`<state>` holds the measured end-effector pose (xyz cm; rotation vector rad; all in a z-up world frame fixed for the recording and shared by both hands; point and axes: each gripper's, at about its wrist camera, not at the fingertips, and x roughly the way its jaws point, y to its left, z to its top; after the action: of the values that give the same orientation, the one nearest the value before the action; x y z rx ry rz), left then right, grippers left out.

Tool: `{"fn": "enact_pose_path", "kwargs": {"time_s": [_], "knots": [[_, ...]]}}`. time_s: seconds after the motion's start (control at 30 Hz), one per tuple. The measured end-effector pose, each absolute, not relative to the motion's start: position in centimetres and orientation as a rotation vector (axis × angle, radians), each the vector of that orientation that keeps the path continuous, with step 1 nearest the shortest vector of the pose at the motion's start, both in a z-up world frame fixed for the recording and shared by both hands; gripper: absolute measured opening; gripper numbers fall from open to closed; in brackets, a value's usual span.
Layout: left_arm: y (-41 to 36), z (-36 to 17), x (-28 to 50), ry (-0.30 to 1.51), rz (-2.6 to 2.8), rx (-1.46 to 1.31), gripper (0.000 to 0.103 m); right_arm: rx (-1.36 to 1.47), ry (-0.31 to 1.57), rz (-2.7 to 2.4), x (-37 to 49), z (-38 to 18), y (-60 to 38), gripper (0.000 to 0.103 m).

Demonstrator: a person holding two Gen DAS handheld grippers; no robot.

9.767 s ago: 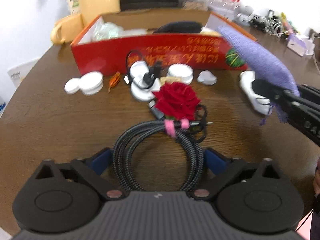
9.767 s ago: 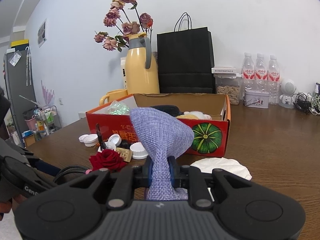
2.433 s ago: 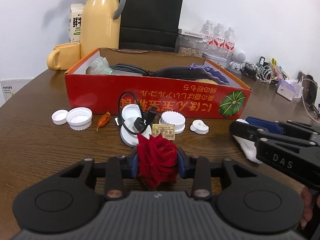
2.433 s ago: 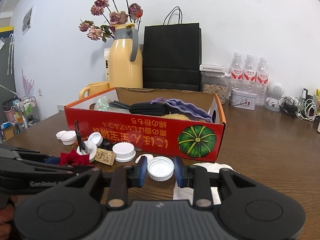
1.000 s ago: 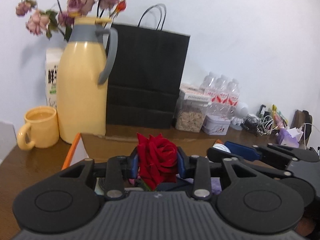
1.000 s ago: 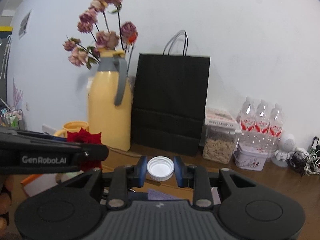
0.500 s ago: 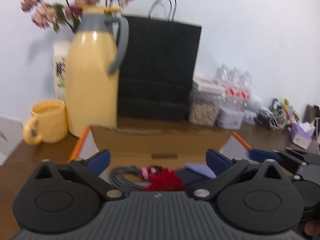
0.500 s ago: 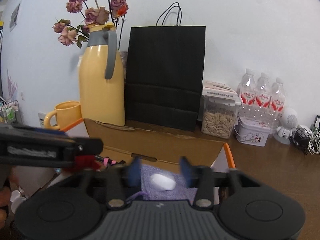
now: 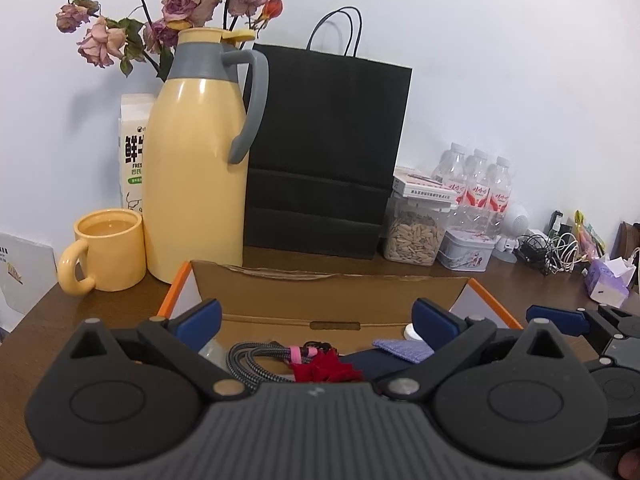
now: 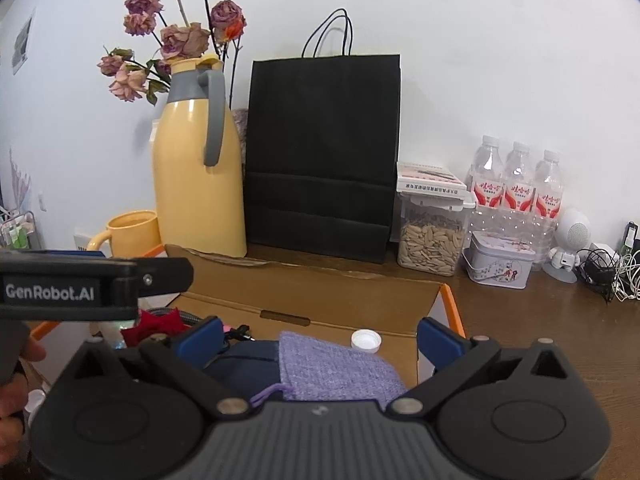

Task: Organize objects
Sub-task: 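Carry the white cap into the box with the right gripper while the left drops the rose in, then move both grippers back to the white disc with black cable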

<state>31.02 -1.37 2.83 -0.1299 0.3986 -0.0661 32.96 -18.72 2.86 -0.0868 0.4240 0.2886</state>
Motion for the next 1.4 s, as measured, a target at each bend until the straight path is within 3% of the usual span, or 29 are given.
{"fn": "enact_pose_path", "kwargs": {"time_s": [0.47, 1.07, 1.2, 1.4], "knots": [[0.3, 4.5, 23.8, 0.377, -0.038, -0.140, 0.103, -0.082, 0.355, 0.294, 26.6, 5.3, -19.4, 0.103], [4.1, 1.9, 15.6, 0.465, 0.024, -0.101, 0.103, -0.093, 0.414, 0.299, 17.9, 3.8, -20.0, 0.103], [5.4, 0.8, 14.4, 0.498, 0.046, -0.100, 0.103, -0.114, 0.433, 0.367, 16.7, 2.9, -18.7, 0.091], [6.6, -0.7, 13.5, 0.541, 0.066, -0.094, 0.103, -0.169, 0.458, 0.512, 15.7, 1.8, -15.2, 0.062]]}}
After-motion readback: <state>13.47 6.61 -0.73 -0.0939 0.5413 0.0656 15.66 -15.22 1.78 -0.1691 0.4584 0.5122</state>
